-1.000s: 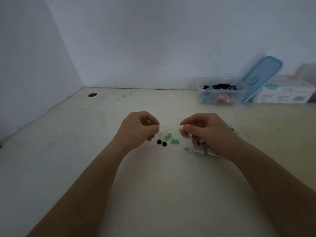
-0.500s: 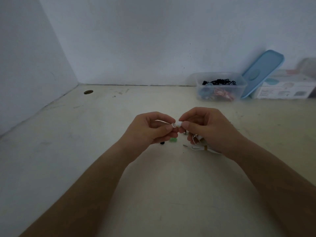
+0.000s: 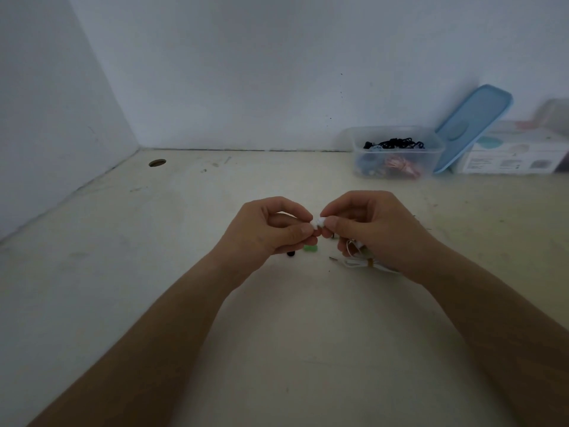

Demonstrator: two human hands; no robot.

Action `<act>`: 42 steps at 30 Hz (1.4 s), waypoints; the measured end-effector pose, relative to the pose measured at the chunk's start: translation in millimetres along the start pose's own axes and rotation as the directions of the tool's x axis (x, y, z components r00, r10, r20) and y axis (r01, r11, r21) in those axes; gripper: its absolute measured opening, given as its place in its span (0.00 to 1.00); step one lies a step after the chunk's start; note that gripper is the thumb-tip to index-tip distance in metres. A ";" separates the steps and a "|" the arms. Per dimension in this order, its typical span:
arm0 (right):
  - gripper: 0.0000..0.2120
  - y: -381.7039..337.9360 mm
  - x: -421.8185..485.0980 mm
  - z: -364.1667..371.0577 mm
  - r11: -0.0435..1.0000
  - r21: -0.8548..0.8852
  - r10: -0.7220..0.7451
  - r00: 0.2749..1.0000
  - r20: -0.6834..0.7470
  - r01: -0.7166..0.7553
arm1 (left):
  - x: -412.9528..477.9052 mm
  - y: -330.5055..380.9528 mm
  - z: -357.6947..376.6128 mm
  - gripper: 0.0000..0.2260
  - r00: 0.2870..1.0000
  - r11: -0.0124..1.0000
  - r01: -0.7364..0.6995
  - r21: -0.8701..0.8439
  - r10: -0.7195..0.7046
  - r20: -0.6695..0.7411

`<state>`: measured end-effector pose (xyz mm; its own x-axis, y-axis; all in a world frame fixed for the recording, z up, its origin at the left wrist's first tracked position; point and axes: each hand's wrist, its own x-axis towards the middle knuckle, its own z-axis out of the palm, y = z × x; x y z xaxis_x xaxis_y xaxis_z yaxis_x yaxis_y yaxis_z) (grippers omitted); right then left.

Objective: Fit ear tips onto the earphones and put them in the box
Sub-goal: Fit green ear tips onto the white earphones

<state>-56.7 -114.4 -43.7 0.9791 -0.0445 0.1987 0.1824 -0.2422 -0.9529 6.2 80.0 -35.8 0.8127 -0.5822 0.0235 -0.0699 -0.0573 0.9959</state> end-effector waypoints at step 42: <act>0.02 1.1 -1.1 1.2 0.998 0.016 -0.055 0.998 -0.025 0.056 | 1.6 -7.0 9.5 0.05 1.000 0.995 -0.025 -0.091 0.024 -0.020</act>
<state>-57.5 -113.4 -45.3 0.9649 -0.0555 0.2567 0.2381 -0.2283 -0.9440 2.5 71.7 -43.6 0.8224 -0.5669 0.0488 -0.0372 0.0319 0.9988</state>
